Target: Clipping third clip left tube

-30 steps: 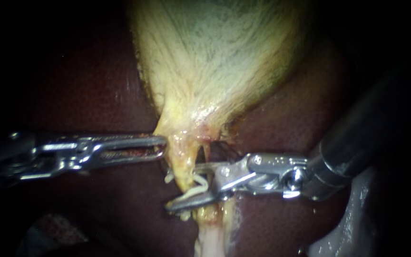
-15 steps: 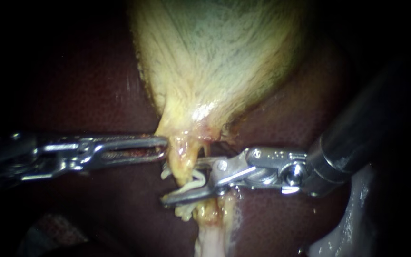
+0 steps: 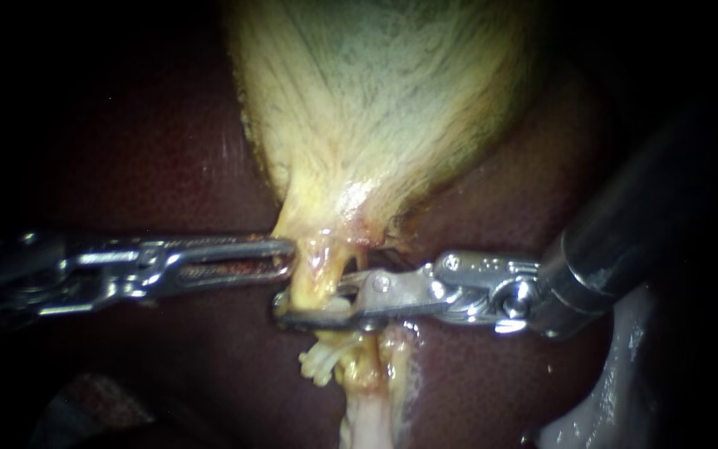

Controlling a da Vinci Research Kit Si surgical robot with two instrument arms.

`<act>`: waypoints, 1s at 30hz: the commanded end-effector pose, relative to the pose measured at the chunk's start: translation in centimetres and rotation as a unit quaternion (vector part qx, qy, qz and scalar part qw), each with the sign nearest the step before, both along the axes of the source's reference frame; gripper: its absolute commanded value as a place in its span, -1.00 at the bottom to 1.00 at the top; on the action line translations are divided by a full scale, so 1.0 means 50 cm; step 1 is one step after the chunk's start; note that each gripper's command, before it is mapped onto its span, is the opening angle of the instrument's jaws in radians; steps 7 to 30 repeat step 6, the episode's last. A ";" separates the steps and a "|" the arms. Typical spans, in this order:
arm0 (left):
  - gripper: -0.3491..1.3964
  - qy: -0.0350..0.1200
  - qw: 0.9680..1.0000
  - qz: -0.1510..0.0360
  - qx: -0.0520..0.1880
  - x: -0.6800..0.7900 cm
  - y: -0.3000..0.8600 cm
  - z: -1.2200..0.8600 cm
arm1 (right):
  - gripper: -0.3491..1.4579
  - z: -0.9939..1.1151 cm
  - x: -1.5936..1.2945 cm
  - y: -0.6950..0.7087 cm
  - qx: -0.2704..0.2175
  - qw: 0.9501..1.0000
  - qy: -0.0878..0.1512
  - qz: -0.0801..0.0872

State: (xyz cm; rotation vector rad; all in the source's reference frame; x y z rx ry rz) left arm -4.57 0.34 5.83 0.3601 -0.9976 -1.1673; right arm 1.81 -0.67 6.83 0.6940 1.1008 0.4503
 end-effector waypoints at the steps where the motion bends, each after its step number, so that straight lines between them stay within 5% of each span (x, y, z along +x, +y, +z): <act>1: -1.00 0.000 1.000 0.000 0.000 0.0000 0.0000 0.0000 | -1.00 0.0000 0.0000 -0.0001 0.000 1.000 0.000 0.000; 30: -1.00 0.000 1.000 0.000 0.000 -0.0002 0.0001 0.0001 | -1.00 0.0000 -0.0001 -0.0001 0.000 1.000 0.000 0.000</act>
